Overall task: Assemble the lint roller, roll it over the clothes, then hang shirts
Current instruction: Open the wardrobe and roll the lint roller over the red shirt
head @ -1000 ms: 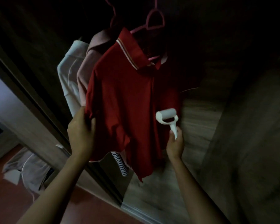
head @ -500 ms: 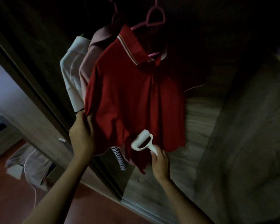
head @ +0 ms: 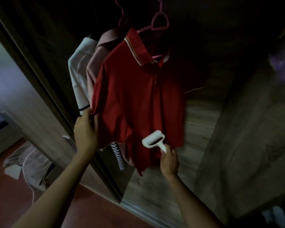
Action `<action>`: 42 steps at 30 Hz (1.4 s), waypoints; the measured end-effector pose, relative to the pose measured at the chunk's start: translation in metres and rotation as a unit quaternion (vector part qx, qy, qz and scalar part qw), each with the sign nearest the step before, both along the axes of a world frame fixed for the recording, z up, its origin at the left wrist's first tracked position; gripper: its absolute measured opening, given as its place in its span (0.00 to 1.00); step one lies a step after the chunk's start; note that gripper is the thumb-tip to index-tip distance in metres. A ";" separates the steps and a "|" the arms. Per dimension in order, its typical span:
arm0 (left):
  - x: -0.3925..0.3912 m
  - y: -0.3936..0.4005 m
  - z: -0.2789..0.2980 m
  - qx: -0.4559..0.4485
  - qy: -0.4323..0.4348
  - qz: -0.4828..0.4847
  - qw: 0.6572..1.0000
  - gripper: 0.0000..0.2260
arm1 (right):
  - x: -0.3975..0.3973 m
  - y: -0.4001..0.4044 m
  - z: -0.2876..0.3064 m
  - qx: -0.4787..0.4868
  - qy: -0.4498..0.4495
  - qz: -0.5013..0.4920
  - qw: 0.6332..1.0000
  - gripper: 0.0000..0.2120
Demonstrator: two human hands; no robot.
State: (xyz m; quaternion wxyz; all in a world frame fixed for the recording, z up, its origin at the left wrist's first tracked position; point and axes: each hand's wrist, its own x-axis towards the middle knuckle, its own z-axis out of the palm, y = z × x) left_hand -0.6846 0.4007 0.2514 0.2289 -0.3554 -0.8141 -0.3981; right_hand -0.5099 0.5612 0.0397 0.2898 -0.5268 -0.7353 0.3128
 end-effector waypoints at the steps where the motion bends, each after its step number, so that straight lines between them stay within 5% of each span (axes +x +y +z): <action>1: 0.000 -0.001 0.000 -0.003 -0.001 -0.007 1.000 0.09 | 0.001 -0.002 0.001 0.003 0.008 -0.013 1.000 0.15; 9: -0.001 -0.002 -0.005 -0.011 -0.011 -0.046 0.999 0.08 | -0.025 0.024 0.092 0.097 0.161 -0.049 0.981 0.18; 18: 0.006 -0.011 -0.009 0.024 -0.053 -0.063 0.996 0.12 | -0.006 0.008 0.049 0.017 0.013 0.012 1.000 0.16; 28: 0.013 -0.016 -0.002 0.051 -0.031 -0.059 0.997 0.06 | -0.032 -0.025 0.192 0.141 0.234 0.071 0.959 0.19; 37: 0.012 -0.021 -0.004 0.046 -0.038 -0.029 0.998 0.09 | -0.026 -0.060 0.112 0.075 0.127 0.117 0.982 0.17; 42: 0.011 -0.023 -0.004 0.051 -0.044 -0.024 0.997 0.09 | -0.025 -0.055 0.150 0.117 0.225 0.067 0.965 0.18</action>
